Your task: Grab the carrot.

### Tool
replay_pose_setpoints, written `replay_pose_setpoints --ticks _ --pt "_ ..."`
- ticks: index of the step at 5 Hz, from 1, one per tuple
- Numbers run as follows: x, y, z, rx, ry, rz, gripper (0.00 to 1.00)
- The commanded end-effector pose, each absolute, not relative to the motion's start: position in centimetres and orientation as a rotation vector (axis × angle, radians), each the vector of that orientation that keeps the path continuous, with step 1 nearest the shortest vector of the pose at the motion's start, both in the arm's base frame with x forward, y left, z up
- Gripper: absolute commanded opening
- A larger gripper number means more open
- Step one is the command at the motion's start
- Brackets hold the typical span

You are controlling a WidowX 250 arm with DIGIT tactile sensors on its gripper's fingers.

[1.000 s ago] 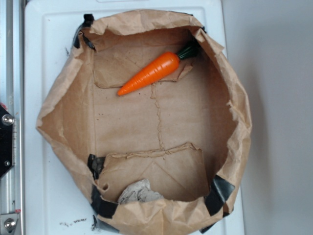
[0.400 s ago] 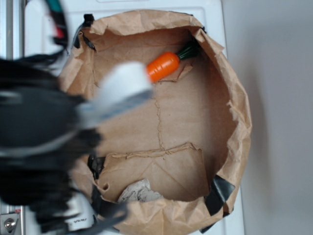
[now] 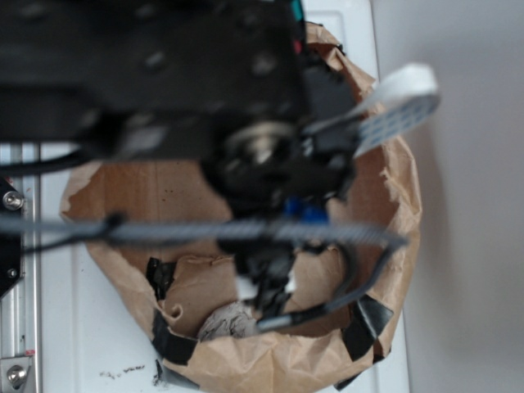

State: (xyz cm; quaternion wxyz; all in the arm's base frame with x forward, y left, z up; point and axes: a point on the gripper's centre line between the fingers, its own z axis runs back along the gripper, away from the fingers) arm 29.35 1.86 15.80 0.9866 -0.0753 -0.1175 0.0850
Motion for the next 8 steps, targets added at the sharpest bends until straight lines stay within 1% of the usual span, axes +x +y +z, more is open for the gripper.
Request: replay_pose_setpoints --ticks 1,2,6,7,8 --pt "30.8 6.1 15.0 -0.152 -0.305 0.28 1.0" --pt "30.6 7.0 13.6 -0.101 -0.278 0.329 1.0" --pt "30.6 7.0 13.6 -0.101 -0.278 0.329 1.0" --pt "31.5 5.9 11.4 -0.042 -0.272 0.316 1.0" --pt "31.6 5.9 10.1 -0.044 -0.278 0.278 1.0"
